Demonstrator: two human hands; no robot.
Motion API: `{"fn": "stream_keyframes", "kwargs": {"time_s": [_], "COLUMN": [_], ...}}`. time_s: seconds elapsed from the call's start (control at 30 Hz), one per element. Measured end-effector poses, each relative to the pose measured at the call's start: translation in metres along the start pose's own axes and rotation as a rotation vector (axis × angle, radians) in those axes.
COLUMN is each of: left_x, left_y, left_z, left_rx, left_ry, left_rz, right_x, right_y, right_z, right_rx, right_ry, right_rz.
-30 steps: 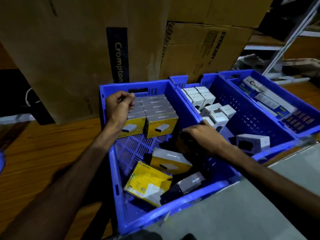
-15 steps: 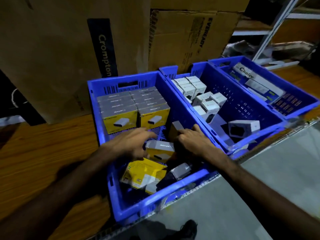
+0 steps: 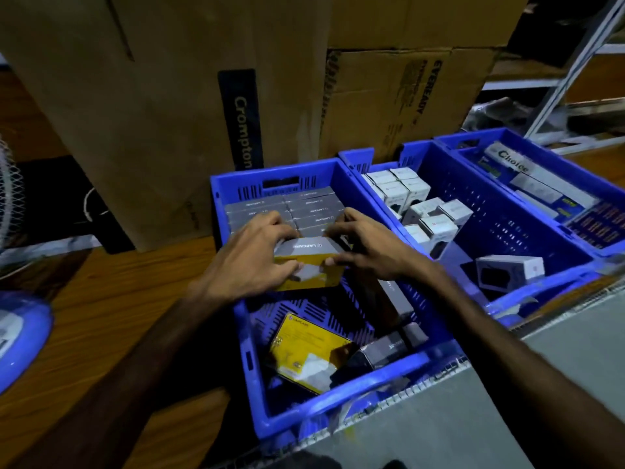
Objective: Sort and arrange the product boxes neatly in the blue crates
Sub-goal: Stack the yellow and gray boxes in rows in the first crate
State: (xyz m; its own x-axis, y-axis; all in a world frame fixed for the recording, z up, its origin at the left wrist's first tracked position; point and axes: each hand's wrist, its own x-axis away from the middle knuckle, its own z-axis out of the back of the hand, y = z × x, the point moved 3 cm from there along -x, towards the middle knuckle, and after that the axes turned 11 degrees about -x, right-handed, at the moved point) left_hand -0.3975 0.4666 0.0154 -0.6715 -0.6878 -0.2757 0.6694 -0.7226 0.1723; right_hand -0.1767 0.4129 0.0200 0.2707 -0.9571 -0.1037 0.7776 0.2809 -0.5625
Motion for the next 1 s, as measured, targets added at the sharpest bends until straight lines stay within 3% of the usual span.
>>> {"fn": "stream_keyframes", "kwargs": {"time_s": [0.2,0.43,1.0], "left_x": [-0.012,-0.024,-0.052], "left_y": [-0.034,-0.050,-0.030], "left_z": [0.008,0.000,0.004], "left_rx": [-0.204,-0.379,-0.628], "left_ry": [-0.052,-0.158,-0.426], "left_rz": [0.017,0.044,0.025], "right_x": [-0.027,0.018,0.068], "right_y": [0.004,0.048,0.078], "right_z": [-0.014,0.018,0.019], "right_rx": [-0.147,0.286,0.092], "right_ry": [0.121,0.118,0.211], "right_rz": [-0.037,-0.190,-0.187]}}
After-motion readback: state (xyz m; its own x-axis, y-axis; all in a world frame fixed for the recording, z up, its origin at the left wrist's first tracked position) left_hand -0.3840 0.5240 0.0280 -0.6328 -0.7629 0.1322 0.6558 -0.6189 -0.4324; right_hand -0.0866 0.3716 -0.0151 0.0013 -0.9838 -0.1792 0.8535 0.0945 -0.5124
